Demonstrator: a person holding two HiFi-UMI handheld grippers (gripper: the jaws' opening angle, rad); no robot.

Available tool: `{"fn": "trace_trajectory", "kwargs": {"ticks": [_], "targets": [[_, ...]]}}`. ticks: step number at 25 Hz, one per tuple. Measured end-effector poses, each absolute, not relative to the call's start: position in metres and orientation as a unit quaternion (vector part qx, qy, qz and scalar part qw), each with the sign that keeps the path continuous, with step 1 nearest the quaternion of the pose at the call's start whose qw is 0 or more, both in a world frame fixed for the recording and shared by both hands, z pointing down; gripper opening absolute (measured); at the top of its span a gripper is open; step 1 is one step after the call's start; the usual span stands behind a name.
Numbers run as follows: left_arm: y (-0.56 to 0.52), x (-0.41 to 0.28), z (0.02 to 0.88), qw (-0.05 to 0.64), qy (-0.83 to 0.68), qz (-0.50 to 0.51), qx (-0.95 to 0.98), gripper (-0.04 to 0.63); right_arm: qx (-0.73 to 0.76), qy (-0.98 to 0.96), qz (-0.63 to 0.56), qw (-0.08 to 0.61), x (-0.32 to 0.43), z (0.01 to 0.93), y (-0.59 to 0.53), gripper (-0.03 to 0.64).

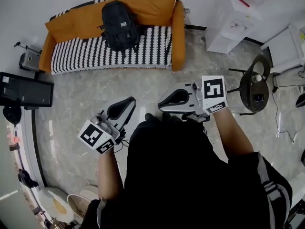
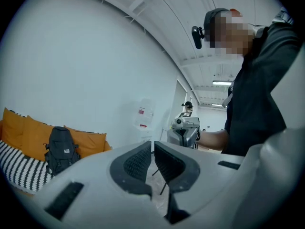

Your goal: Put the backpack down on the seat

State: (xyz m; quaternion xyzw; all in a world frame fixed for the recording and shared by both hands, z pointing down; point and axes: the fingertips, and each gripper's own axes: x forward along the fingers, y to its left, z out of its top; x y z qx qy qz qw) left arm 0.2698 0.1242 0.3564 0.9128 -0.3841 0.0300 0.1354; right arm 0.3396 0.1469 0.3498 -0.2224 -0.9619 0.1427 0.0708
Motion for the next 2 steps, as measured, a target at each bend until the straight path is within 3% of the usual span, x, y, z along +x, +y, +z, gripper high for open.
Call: {"fn": "trace_trajectory", "kwargs": {"ticks": [2], "targets": [[0.1223, 0.2718, 0.3545, 0.131, -0.384, 0.027, 0.914, 0.028, -0.252, -0.952, 0.153, 0.079, 0.3422, 0.3535, 0.1561, 0.032]]}}
